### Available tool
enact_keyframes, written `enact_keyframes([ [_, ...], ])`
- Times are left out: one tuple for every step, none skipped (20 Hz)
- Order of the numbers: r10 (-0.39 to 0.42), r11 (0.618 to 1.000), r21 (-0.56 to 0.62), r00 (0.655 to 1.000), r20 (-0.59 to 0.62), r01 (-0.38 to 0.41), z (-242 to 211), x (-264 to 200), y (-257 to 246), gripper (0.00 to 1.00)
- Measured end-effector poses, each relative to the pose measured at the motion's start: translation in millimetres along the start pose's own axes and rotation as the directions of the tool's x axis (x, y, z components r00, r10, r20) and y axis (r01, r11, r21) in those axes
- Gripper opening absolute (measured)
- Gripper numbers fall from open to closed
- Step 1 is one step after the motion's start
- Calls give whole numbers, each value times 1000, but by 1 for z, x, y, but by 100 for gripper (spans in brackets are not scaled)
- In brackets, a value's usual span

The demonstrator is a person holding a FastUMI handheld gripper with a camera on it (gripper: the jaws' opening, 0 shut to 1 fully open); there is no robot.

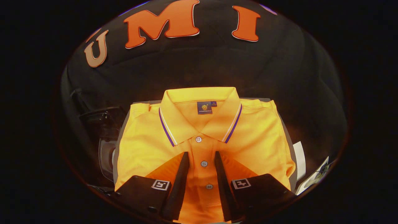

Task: Put the clothes into the washing machine and then close the washing machine lid.

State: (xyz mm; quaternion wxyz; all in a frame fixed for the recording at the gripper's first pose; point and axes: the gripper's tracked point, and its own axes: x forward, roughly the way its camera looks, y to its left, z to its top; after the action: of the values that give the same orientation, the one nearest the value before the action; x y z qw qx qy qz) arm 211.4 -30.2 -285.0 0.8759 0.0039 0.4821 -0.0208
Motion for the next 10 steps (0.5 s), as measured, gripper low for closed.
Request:
enact_keyframes([
  [5, 1000, 6, 1000, -8, -5, 2, 1, 2, 59],
  [16, 1000, 13, 1000, -15, -16, 3, 1, 4, 47],
  [2, 1000, 11, 1000, 1, -2, 7, 2, 1, 35],
  [-10, 1000, -4, 1000, -6, 10, 5, 4, -2, 23],
  [-22, 1000, 2, 1000, 9, 22, 4, 2, -1, 23],
  [-26, 999, 27, 1000, 3, 26, 2, 2, 2, 23],
  [-33, 998, 48, 999, 20, 32, 6, 1, 3, 18],
  [-36, 998, 53, 999, 34, 35, 7, 2, 2, 14],
  [-36, 998, 62, 997, 70, 31, 8, 1, 1, 14],
  [-32, 996, 87, 994, 109, 22, 7, 0, 2, 14],
])
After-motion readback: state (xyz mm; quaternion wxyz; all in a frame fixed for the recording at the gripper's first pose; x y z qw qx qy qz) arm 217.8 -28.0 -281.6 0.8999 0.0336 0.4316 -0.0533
